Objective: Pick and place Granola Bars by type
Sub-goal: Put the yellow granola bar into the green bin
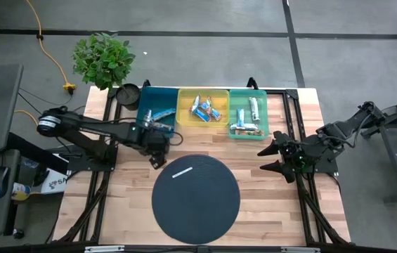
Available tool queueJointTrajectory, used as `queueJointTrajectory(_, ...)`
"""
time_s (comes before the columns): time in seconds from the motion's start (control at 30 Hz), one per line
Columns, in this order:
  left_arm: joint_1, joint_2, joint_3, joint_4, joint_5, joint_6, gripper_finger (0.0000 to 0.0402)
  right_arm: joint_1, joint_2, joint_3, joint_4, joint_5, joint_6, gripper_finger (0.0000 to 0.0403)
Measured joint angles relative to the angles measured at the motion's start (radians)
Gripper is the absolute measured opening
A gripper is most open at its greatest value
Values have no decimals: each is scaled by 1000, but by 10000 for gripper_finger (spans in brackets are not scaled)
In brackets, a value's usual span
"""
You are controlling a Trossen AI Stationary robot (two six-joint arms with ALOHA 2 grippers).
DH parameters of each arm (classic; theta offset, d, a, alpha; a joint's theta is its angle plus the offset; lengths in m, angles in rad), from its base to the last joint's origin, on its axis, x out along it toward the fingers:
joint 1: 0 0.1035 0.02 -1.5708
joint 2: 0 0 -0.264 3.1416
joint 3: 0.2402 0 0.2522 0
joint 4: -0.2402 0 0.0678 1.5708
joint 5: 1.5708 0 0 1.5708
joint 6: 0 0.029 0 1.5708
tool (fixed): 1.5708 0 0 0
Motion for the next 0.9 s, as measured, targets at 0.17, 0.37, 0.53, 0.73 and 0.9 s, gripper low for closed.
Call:
queueJointTrajectory(0.17, 85, 0, -66, -4, 79, 205, 278, 0, 0, 0, 14, 0, 5, 260)
queueJointTrajectory(0.37, 168, 0, -68, 14, 113, 494, 278, 0, 0, 0, 16, -3, 28, 260)
queueJointTrajectory(0.53, 223, 4, -68, 63, 100, 721, 278, 0, 0, 0, 15, -3, 47, 260)
queueJointTrajectory(0.73, 244, 28, -70, 134, 101, 987, 278, 0, 0, 0, 14, -1, 103, 260)
queueJointTrajectory(0.9, 242, 29, -144, 216, 117, 1112, 278, 0, 0, 0, 16, 2, 124, 260)
